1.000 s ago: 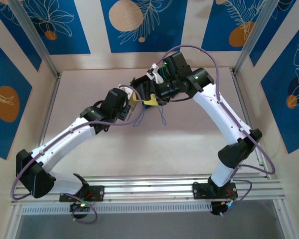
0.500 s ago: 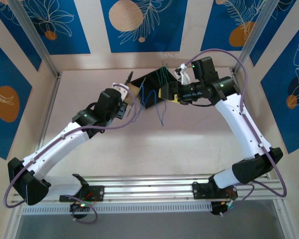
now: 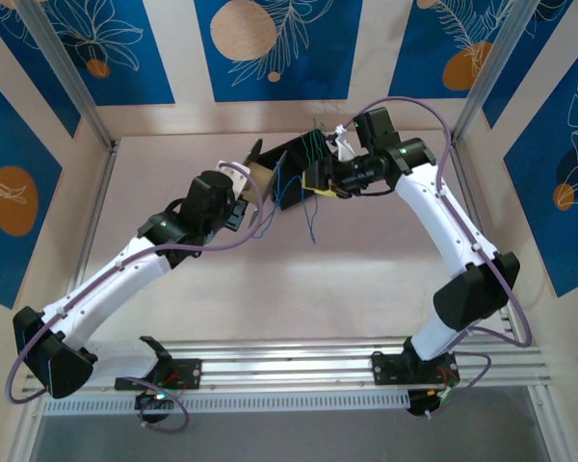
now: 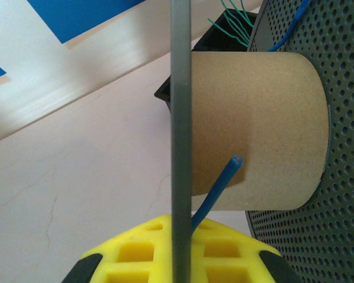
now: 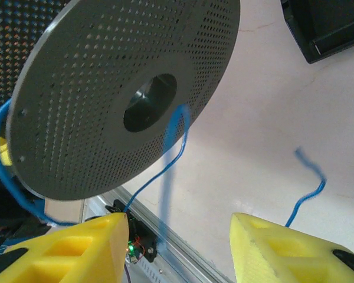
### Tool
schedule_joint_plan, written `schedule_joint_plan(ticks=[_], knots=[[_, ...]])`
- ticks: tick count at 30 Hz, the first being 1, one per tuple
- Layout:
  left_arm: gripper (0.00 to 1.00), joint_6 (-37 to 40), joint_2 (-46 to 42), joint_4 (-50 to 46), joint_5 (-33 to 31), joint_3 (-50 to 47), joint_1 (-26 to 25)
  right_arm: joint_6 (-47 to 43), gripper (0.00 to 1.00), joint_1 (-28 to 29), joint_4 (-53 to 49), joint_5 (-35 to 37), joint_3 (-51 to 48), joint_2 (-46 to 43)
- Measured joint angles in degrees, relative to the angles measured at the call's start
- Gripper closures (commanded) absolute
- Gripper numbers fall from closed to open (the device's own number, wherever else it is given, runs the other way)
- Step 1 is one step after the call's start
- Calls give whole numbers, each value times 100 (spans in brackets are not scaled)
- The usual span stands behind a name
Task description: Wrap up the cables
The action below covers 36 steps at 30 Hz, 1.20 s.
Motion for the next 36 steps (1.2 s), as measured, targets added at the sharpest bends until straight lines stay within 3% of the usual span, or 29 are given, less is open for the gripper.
schedule_joint_plan(ticks=[5, 9, 20, 24, 29, 33, 36], knots=[[100, -24, 0, -2, 129, 0, 0, -2, 52, 0, -17, -39, 367, 286], [100, -39, 0, -2, 186, 0, 0, -4, 59, 2, -26, -55, 516, 426], [100, -39, 0, -4, 254, 0, 0, 0, 60, 131, -70, -55, 645, 767], [100, -39, 0, -2, 256, 0, 0, 11, 69, 188, -85, -37, 656, 835], [100, -44, 0, -2, 254, 0, 0, 22, 69, 271, -87, -35, 656, 879], [100, -109, 0, -2, 251, 0, 0, 33, 99, 304, -81, -31, 656, 883], [100, -199, 0, 0, 197, 0, 0, 79, 100, 321, -83, 11, 656, 883]])
